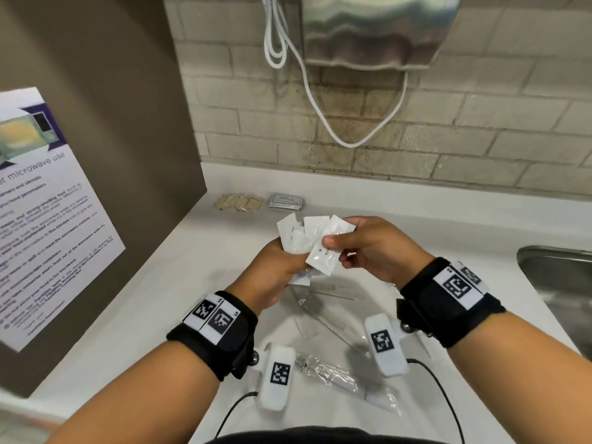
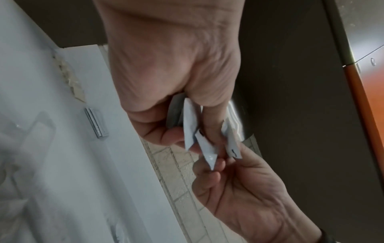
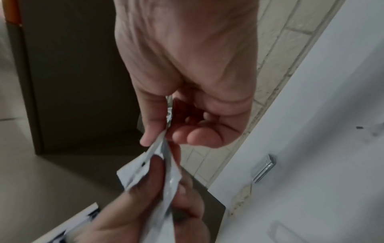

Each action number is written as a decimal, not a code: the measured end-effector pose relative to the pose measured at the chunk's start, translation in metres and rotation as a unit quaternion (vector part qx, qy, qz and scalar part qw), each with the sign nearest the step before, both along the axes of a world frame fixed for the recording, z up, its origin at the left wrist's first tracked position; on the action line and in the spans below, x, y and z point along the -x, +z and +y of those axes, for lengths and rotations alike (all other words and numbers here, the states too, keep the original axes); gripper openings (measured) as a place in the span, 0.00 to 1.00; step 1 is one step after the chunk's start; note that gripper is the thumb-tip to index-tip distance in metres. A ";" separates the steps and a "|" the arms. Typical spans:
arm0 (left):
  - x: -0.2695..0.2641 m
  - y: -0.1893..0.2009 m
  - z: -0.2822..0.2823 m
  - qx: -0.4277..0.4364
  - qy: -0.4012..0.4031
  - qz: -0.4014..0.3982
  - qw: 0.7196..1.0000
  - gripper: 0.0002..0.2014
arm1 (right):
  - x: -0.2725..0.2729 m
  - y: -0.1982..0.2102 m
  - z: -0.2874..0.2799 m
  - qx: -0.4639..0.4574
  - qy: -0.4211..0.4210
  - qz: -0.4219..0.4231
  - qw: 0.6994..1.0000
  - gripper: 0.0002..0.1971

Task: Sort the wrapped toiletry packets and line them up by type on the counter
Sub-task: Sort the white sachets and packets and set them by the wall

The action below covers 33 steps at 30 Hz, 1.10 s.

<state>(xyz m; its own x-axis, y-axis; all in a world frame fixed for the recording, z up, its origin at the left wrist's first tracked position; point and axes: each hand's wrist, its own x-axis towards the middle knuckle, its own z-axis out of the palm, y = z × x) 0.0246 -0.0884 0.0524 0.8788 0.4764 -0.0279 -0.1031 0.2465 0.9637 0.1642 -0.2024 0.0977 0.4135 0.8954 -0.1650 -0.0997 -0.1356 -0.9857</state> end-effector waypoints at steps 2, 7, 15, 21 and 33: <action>-0.002 -0.002 0.000 -0.012 0.012 0.030 0.999 0.21 | 0.003 0.001 0.002 -0.017 -0.029 -0.021 0.999 0.12; 0.000 0.000 0.008 0.072 0.059 0.068 0.993 0.12 | 0.001 -0.005 -0.003 -0.187 -0.113 -0.297 0.930 0.06; -0.004 -0.004 0.010 0.084 0.064 0.068 0.992 0.03 | 0.001 -0.027 -0.015 -0.133 -0.076 -0.455 0.877 0.07; -0.002 -0.007 0.019 -0.013 0.074 0.081 0.994 0.12 | -0.008 -0.008 -0.019 -0.007 -0.076 -0.245 0.967 0.14; 0.009 -0.004 0.020 -0.090 -0.106 0.105 0.985 0.21 | 0.001 -0.028 -0.001 0.074 -0.039 0.007 0.996 0.08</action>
